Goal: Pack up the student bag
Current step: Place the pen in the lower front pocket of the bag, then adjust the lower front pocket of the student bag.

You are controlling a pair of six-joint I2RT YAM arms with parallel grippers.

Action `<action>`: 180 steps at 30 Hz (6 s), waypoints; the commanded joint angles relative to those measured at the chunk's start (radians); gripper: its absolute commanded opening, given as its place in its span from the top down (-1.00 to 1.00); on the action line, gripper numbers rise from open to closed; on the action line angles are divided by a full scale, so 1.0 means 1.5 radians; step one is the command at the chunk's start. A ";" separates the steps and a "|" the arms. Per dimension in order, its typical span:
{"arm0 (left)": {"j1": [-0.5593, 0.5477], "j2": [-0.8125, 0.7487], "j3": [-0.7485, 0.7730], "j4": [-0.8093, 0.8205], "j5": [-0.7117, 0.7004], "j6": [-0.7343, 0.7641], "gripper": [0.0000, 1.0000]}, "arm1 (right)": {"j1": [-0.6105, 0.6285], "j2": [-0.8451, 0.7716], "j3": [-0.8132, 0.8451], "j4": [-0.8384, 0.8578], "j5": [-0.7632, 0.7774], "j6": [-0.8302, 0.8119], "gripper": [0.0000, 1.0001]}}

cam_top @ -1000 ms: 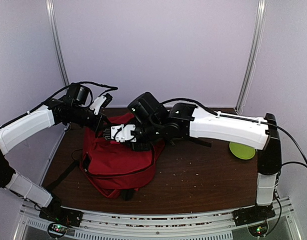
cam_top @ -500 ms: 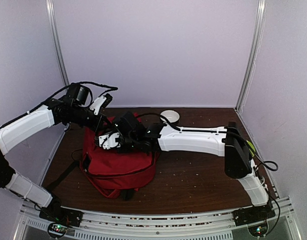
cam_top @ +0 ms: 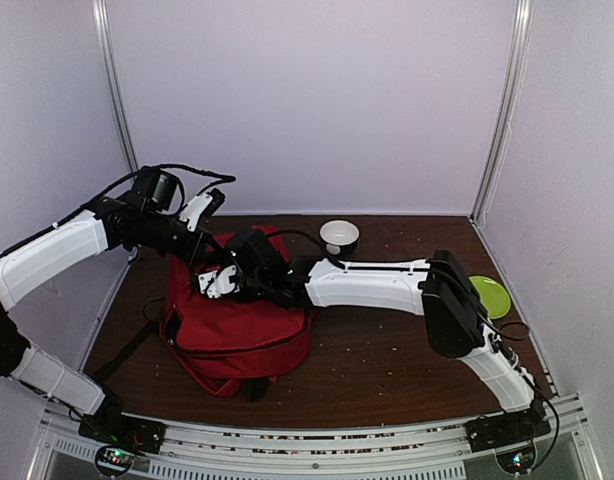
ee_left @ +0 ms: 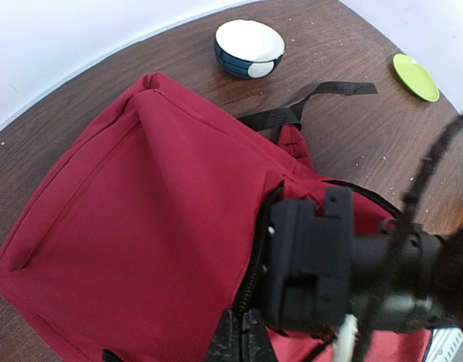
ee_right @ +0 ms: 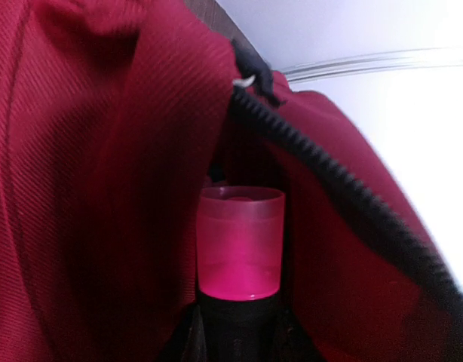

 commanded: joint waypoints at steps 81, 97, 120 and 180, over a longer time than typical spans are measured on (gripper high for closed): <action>0.025 0.156 0.059 0.102 0.004 -0.098 1.00 | -0.133 0.013 0.123 -0.308 -0.263 0.322 -0.41; 0.025 0.165 0.040 0.104 0.010 -0.097 1.00 | -0.131 -0.020 0.087 -0.387 -0.323 0.295 0.90; 0.005 0.114 -0.036 0.066 0.192 -0.047 0.71 | -0.124 -0.249 -0.158 -0.263 -0.527 0.364 0.90; 0.137 -0.150 -0.292 0.400 0.060 -0.391 1.00 | -0.115 -0.213 -0.119 -0.372 -0.562 0.428 0.25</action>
